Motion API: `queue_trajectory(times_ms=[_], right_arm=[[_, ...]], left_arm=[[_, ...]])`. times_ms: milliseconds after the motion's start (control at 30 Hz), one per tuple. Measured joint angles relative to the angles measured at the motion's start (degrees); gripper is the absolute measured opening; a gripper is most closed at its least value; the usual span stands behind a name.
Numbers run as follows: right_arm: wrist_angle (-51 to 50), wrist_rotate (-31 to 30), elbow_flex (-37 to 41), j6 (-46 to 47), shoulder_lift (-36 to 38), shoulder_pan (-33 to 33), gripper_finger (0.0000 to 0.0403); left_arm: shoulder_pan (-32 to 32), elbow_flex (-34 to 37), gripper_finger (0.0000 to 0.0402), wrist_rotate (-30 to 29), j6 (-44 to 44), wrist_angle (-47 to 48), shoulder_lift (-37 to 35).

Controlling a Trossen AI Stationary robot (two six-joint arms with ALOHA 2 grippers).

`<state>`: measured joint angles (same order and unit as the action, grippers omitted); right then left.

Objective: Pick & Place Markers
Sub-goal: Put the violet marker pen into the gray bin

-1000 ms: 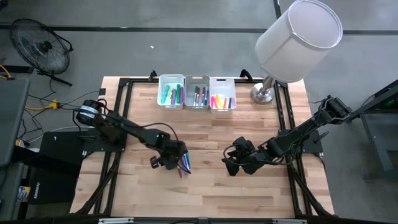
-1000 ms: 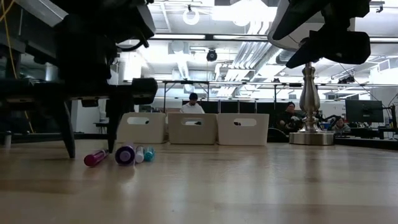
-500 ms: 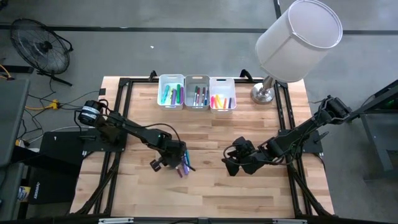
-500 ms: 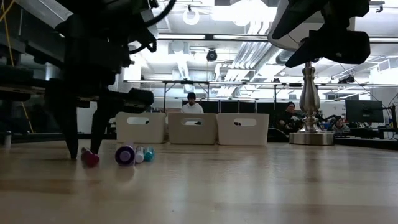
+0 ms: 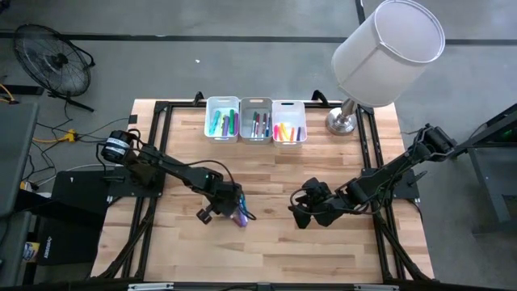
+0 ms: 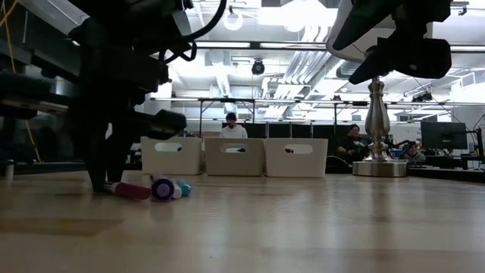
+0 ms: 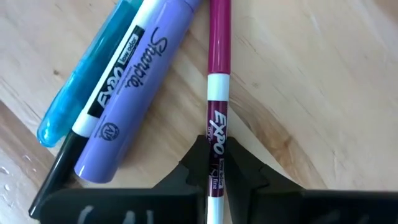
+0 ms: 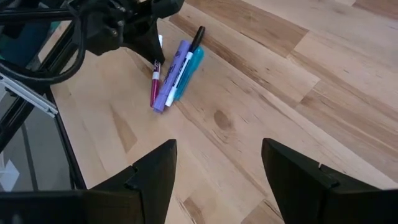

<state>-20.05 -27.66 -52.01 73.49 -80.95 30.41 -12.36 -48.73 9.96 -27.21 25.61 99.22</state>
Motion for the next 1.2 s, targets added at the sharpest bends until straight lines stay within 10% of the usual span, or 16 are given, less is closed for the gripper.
queue_trajectory(times_ms=[1200], right_arm=[[-1.4, -1.9, 0.0, -15.1, 12.1, 1.9, 0.0224]], left_arm=[[0.8, -21.5, 0.0015, -2.4, 19.9, 26.3, 0.5]])
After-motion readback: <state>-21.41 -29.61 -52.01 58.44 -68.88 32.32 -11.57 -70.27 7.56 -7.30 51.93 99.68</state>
